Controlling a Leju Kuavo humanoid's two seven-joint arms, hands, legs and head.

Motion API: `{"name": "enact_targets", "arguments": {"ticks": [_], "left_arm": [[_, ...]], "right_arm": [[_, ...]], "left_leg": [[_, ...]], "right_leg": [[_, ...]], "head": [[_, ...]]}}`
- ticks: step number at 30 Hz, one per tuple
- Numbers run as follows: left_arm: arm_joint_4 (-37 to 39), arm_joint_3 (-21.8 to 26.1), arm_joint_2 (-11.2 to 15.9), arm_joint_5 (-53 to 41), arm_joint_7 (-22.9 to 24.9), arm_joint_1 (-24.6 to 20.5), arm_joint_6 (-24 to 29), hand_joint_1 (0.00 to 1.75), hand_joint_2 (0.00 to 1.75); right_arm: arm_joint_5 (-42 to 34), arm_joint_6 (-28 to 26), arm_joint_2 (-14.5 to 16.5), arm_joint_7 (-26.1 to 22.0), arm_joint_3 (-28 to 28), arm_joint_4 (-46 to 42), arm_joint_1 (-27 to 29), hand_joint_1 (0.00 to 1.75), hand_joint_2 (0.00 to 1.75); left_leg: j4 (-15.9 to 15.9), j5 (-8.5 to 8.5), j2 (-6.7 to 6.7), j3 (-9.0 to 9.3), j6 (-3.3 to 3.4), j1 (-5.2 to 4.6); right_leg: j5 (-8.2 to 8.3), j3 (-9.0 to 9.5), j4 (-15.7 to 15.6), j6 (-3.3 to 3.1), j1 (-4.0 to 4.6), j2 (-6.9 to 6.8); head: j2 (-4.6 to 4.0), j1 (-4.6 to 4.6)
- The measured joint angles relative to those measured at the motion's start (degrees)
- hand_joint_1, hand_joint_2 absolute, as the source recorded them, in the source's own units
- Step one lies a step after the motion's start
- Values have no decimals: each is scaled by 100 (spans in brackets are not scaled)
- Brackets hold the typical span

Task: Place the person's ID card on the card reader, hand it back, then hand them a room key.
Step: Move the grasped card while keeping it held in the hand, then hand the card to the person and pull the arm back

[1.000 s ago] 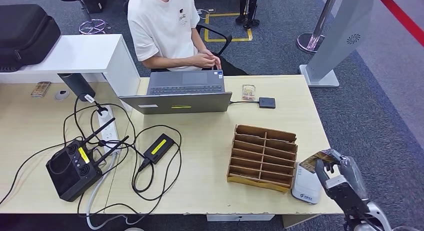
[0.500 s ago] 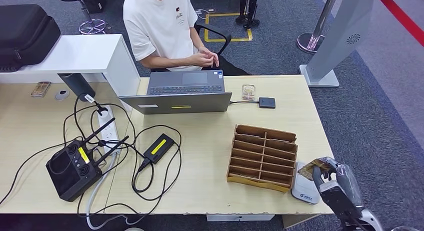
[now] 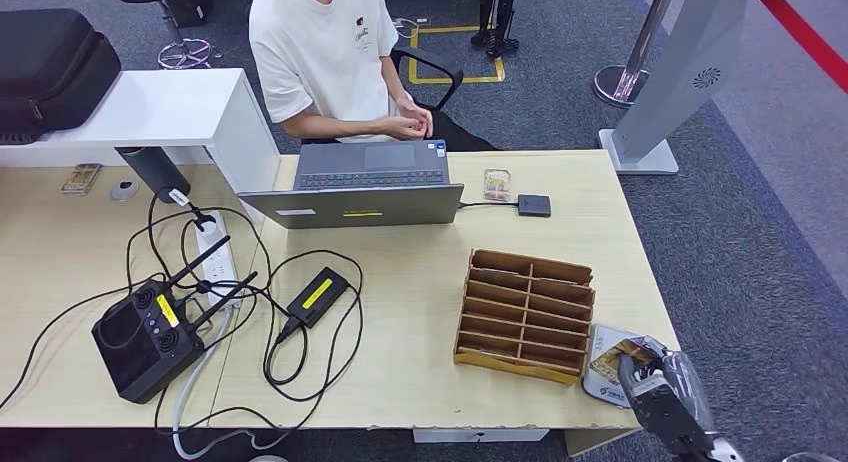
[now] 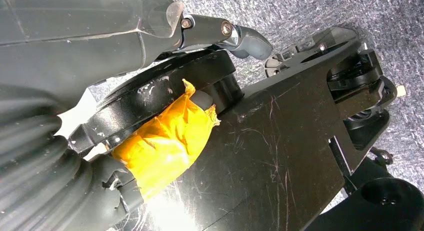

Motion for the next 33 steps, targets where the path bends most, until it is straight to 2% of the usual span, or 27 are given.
{"name": "enact_targets", "arguments": {"ticks": [15, 24, 33], "left_arm": [[0, -61, 14, 50, 8, -8, -20, 0, 175], [0, -90, 33, 71, 11, -10, -59, 0, 175], [1, -135, 46, 78, 11, -9, -84, 0, 175]], "right_arm": [[214, -43, 244, -47, 3, 635, 113, 175, 175], [318, -128, 338, -125, 1, 882, -7, 175, 175], [429, -333, 317, -73, 64, 548, -64, 175, 175]], "left_leg": [[0, 0, 3, 2, 0, 1], [-2, -8, 19, 12, -10, 4], [0, -5, 19, 10, -9, 1]], "right_leg": [[-1, 1, 0, -1, 1, 3], [-1, 9, -1, -1, 3, 21], [6, 9, 0, -2, 1, 21]], "head": [[0, 1], [0, 1], [0, 1]]}}
